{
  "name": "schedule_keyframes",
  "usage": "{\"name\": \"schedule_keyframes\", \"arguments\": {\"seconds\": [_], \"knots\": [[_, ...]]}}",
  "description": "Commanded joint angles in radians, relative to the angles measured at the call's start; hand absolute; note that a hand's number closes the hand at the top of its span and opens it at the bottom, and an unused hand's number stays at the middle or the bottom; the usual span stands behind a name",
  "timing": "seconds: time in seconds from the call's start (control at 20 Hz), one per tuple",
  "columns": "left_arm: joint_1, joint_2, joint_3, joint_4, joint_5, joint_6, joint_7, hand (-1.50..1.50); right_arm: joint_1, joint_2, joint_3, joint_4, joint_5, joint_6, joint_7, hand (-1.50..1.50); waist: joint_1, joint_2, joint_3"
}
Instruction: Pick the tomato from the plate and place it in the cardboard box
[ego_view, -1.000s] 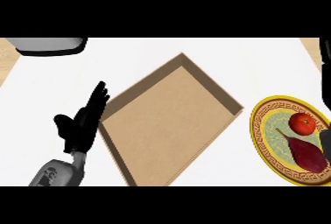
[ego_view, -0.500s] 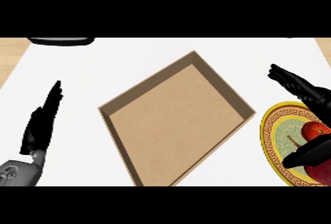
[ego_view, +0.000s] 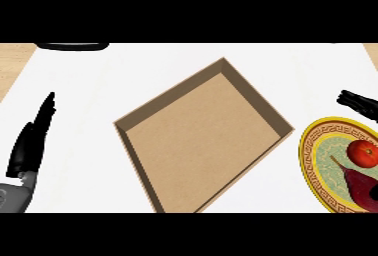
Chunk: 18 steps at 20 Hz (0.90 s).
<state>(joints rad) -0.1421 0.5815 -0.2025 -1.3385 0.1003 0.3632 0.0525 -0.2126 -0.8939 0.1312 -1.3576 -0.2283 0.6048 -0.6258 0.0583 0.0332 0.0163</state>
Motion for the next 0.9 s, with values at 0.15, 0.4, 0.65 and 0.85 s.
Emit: {"name": "schedule_keyframes", "arguments": {"seconds": [0.15,0.4,0.65,0.85], "knots": [[-0.034,0.005,-0.003,0.02,-0.012,-0.013,0.001,0.0,-0.071,-0.159,0.08,0.04,0.281,0.042,-0.273,-1.5,0.026,0.003,-0.003],[-0.043,0.002,-0.009,0.033,-0.022,-0.018,0.002,0.0,-0.084,-0.259,0.206,0.066,0.478,-0.065,-0.404,-1.5,0.034,0.002,-0.007],[-0.043,0.009,-0.003,0.054,-0.018,-0.044,-0.016,0.0,-0.129,-0.288,0.337,0.164,0.675,-0.214,-0.497,-1.5,0.051,0.002,-0.011],[-0.05,0.005,0.0,0.03,-0.021,-0.041,-0.001,0.0,-0.177,-0.221,0.434,0.283,0.781,-0.302,-0.547,-1.5,0.048,-0.005,-0.011]]}}
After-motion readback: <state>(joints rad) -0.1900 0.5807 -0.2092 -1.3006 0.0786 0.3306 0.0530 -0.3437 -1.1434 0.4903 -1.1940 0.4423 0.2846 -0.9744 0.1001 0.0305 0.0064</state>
